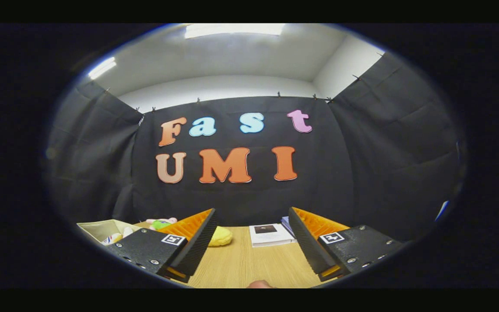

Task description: Open the storage box then place both shoes into the box .Put the left shoe in first, then the right shoe, with the right side of both shoes facing outward in a uniform manner.

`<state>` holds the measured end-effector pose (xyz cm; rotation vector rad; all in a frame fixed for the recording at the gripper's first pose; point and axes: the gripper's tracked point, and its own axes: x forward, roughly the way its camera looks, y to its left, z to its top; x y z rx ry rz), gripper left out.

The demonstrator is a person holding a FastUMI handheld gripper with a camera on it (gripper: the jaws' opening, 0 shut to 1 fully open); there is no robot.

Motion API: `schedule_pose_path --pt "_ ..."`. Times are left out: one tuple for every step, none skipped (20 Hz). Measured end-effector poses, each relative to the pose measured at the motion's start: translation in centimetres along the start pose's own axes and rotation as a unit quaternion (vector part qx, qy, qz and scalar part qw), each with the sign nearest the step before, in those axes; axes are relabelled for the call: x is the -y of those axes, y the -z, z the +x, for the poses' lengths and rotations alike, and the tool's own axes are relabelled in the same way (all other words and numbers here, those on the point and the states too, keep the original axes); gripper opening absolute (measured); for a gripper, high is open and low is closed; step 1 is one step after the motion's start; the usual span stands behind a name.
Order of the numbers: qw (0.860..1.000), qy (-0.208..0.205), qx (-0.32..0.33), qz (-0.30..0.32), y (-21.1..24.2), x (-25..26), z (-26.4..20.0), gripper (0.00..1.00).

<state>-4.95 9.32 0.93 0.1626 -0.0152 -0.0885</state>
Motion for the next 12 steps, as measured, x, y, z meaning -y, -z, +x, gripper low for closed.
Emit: schedule_pose_path --pt "1.0 -0.003 0.002 -0.001 -0.1 -0.4 -0.2 0.97" --pt "1.0 -0.009 0.006 -0.001 -0.3 -0.7 -0.4 0.97" --pt "1.0 -0.013 0.008 0.002 -0.4 -1.0 -0.5 0.97" --pt "1.0 -0.017 0.01 0.005 -0.4 -1.2 -0.7 0.97" --pt "1.0 -0.02 0.013 0.009 -0.5 -1.5 -0.6 0.97" --pt "0.999 -0.025 0.015 0.014 -0.6 -1.7 -0.8 0.97" --pt "0.999 -0.032 0.018 0.018 -0.8 -2.2 -0.8 0.97" --pt "0.999 -0.041 0.018 0.019 -0.8 -2.5 -0.9 0.97" --pt "0.999 -0.045 0.018 0.019 -1.0 -2.7 -0.9 0.97" --pt "0.999 -0.042 0.02 0.022 -1.1 -2.4 -0.9 0.97" --pt "0.999 -0.041 0.022 0.024 -1.2 -2.4 -0.7 0.97" --pt "0.999 -0.041 0.021 0.025 -1.1 -2.5 -0.6 0.97"
